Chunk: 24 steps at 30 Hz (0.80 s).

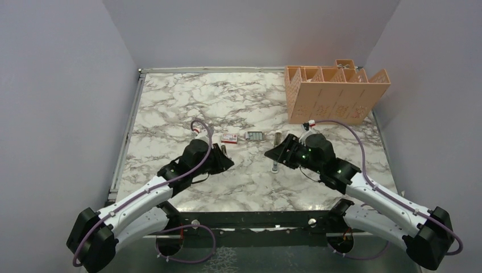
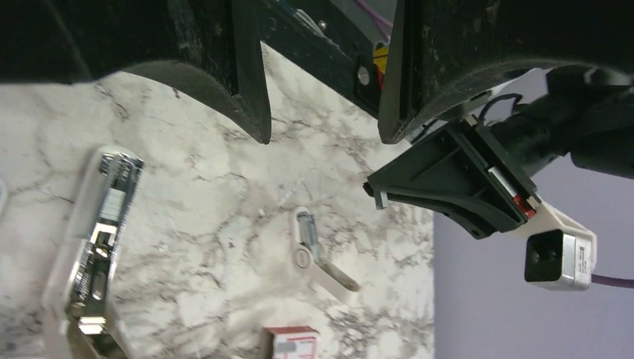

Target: Load the staples into the stapler

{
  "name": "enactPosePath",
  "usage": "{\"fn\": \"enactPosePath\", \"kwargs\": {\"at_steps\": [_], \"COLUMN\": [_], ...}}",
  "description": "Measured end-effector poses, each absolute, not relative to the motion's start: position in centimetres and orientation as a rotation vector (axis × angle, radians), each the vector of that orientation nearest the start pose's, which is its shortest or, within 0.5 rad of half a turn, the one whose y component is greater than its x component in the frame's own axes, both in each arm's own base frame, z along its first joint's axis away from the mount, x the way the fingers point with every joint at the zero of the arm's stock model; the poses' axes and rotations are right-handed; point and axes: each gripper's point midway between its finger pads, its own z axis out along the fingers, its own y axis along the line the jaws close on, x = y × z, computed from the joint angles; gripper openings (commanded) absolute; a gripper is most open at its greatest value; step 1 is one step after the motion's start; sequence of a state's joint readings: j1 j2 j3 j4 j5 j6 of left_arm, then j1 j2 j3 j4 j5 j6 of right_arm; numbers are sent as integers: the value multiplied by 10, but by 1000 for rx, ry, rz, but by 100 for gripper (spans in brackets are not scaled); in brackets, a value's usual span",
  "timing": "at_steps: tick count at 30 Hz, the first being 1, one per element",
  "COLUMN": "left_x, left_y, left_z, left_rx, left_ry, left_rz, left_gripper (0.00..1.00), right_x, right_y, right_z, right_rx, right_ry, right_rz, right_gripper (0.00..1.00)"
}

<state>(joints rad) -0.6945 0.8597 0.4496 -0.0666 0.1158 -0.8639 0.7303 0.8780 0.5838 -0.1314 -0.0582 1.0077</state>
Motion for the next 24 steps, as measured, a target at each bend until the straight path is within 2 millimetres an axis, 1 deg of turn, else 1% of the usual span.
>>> {"fn": "enactPosePath", "kwargs": {"at_steps": [4, 6, 7, 9, 11, 13, 18, 22, 24], "left_x": [187, 179, 176, 169, 166, 165, 161, 157, 157], "left_y": [-216, -210, -210, -215, -224, -232, -250, -254, -256], "left_z": [86, 69, 63, 55, 51, 49, 35, 22, 20], "left_rx": [-121, -109, -94, -41, 9, 47, 150, 203, 219], "left_ry": [2422, 2499, 2528, 2585, 2624, 2647, 2722, 2768, 2783], "left_rz": [-832, -736, -696, -632, -574, -536, -386, -297, -262], "left_gripper": [20, 20, 20, 20, 20, 20, 20, 20, 20], "right_x": [200, 196, 195, 193, 193, 192, 190, 187, 185], "right_y": [239, 236, 235, 233, 233, 232, 230, 227, 225], "right_z": [152, 140, 136, 131, 129, 128, 121, 112, 109], "right_rx": [266, 265, 263, 256, 244, 233, 200, 182, 176], "right_ry": [2247, 2277, 2288, 2299, 2301, 2302, 2315, 2332, 2342], "right_rz": [1071, 1046, 1038, 1025, 1019, 1015, 995, 973, 962], "right_gripper": [59, 59, 59, 59, 59, 59, 59, 59, 58]}}
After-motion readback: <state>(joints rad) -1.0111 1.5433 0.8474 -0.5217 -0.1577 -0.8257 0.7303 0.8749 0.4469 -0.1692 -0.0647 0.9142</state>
